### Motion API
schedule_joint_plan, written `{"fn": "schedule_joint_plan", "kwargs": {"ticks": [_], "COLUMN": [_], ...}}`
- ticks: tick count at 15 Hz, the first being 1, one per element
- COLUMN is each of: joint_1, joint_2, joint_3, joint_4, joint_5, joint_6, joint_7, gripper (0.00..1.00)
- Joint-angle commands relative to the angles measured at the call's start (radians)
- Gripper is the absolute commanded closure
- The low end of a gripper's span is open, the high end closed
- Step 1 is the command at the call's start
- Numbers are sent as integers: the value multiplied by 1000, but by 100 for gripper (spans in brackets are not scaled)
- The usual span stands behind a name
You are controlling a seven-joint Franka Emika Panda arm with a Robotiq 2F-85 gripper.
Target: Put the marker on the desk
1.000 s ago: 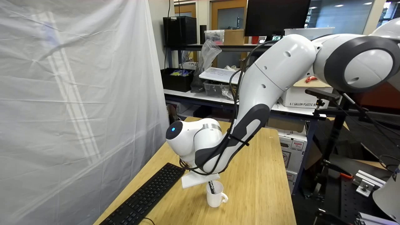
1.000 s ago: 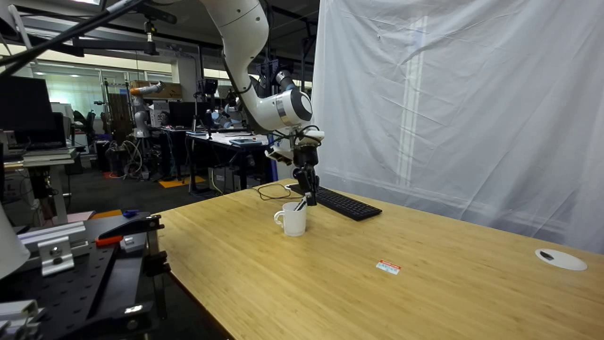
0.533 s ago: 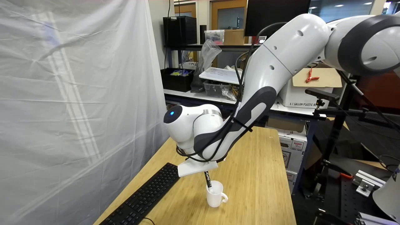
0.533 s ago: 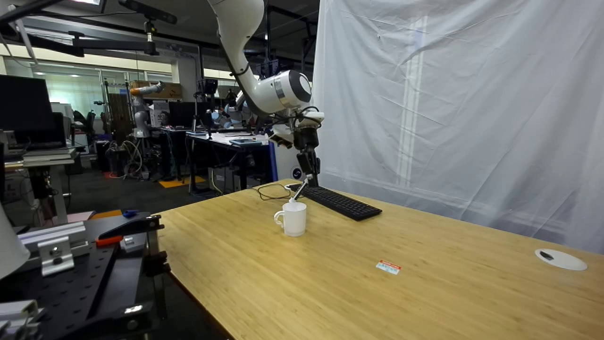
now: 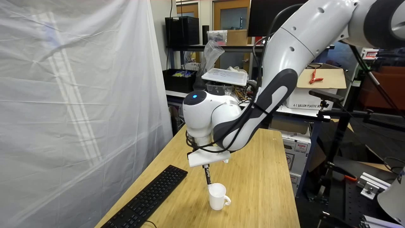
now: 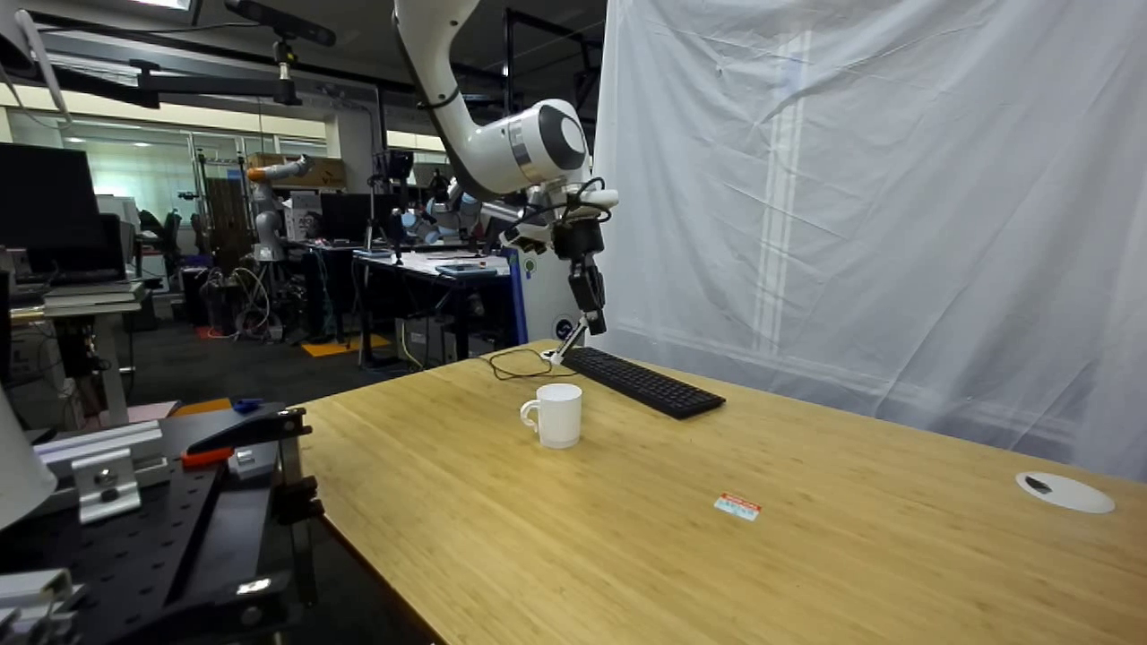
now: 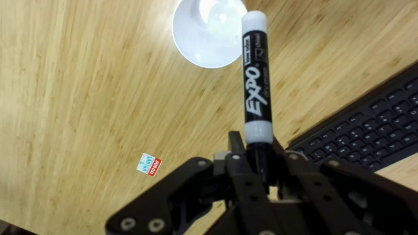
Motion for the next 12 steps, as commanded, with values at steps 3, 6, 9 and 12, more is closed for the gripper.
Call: {"fn": "schedule_joint_plan", "kwargs": {"ticks": [3, 6, 9, 12], "joint_1": [-138, -306, -534, -757], "joint_2": [-184, -269, -307, -316], "joint_3": [66, 182, 361, 502], "joint_4": [-288, -436, -536, -572], "joint_5": [81, 173, 256, 258], "joint_6": [263, 351, 358, 243], "joint_7": [-323, -566, -802, -1040], "gripper": [95, 95, 95, 95]}}
